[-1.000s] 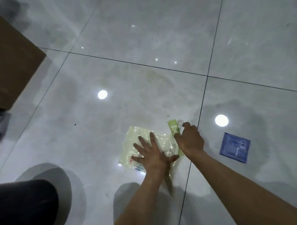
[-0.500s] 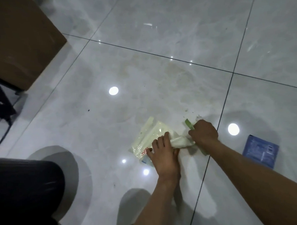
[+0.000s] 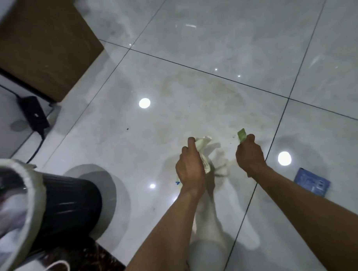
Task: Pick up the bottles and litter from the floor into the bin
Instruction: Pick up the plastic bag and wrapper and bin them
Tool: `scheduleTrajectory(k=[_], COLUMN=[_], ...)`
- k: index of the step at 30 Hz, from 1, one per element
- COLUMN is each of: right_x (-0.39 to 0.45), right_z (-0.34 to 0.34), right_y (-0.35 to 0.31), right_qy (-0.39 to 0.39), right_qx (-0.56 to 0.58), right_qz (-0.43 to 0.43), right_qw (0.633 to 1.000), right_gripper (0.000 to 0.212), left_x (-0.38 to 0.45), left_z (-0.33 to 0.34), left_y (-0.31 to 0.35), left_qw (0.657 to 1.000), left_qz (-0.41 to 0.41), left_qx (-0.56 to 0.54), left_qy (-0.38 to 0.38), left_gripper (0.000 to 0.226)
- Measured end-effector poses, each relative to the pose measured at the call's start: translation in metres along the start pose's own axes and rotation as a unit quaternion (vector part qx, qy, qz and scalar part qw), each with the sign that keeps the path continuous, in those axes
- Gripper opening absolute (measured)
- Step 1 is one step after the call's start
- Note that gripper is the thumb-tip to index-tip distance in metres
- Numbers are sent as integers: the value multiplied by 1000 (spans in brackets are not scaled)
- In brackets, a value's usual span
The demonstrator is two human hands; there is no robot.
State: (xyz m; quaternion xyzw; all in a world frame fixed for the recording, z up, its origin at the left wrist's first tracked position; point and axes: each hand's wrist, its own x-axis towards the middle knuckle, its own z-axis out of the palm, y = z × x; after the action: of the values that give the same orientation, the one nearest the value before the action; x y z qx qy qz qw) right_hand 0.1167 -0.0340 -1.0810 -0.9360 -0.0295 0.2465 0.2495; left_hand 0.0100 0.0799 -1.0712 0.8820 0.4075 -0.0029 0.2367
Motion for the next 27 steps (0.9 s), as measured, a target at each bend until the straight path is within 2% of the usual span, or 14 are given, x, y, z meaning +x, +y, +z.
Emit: scheduleTrajectory(k=[4, 8, 11, 13, 21, 27], right_x=[-44, -98, -129, -152, -243, -295], right_z=[-26, -71, -100, -120, -190, -211], right_y=[-44, -102, -139, -169, -278, -343], right_qy=[-25, -79, -108, -125, -182, -258], right_qx=[-8, -26, -34, -41, -87, -107], right_qz=[-13, -38, -41, -56, -130, -175], right_qw=[1000, 996, 993, 990, 971, 944], right_gripper=[27, 29, 26, 22, 24, 18], left_x=[-37, -63, -79, -88, -117, -139], left_z=[-50, -131, -193, -235, -379, -454], left_y=[11, 25, 35, 37, 36, 12], left_qw=[999, 997, 990, 983, 974, 960], left_qz=[35, -32, -104, -144, -194, -249], left_qx=[-9, -20, -54, -77, -111, -124], left_qy=[-7, -71, -83, -80, -35, 20], left_gripper=[28, 21, 12, 11, 4, 15])
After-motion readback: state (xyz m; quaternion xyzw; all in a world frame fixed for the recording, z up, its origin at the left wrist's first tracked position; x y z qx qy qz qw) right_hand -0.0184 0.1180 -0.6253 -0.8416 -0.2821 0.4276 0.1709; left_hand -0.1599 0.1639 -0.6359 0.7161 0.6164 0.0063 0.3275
